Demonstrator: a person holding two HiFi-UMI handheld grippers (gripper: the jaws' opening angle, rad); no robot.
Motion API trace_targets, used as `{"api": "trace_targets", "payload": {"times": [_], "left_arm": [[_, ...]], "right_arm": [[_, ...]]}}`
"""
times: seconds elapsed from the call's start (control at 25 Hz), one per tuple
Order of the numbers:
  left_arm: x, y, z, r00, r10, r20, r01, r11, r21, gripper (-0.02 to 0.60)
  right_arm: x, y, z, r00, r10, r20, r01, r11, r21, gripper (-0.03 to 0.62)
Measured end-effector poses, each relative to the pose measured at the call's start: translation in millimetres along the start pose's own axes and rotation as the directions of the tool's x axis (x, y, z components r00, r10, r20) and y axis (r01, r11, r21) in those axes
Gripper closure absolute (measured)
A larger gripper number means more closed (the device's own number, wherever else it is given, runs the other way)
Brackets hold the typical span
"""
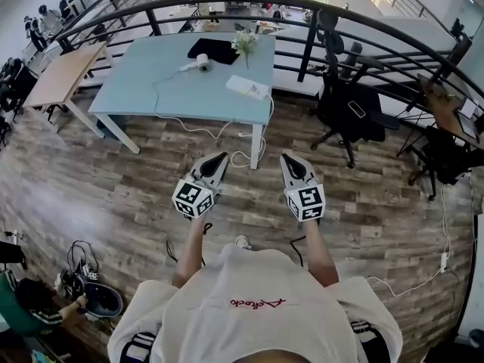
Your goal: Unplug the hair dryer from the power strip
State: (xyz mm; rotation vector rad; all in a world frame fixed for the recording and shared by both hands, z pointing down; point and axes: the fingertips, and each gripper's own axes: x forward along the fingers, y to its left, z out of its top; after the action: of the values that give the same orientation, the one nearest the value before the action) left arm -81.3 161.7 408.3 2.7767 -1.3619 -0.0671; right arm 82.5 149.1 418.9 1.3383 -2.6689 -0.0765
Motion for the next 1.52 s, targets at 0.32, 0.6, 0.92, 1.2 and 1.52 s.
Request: {"api": "trace_targets", "payload": {"times": [0.32,0.6,0.92,1.2,1.52], "left_arm": [[2,60,-1,1.000,-0.012,0.001,0.012,1.000,-0.003,0.568],[8,79,-11,0.999,-0.046,-0.009,0.045,0.999,-0.014,0.568],[25,91,-21,0.997,-0.068,-0.021,0.067,0.997,-0.023,0.568],[48,100,-32,0.997,-0.073,-0.038,0.072,0.997,-0.031,0.568],[87,126,-36,0.997,-0.064,-0.047,0.063,0.998,-0.032,0.568]], "right_arm": [[53,8,4,1.000,-0.030,-0.003,0.030,1.000,0.001,0.576],[69,11,-5,0.998,-0.057,-0.024,0.057,0.998,0.006,0.576],[84,3,-13,0.997,-0.072,-0.032,0.072,0.997,0.015,0.576],[100,-13,-25,0.997,-0.072,-0.040,0.074,0.997,0.036,0.576],[139,-42,-30,0.998,-0.059,-0.036,0.060,0.997,0.043,0.576]]}}
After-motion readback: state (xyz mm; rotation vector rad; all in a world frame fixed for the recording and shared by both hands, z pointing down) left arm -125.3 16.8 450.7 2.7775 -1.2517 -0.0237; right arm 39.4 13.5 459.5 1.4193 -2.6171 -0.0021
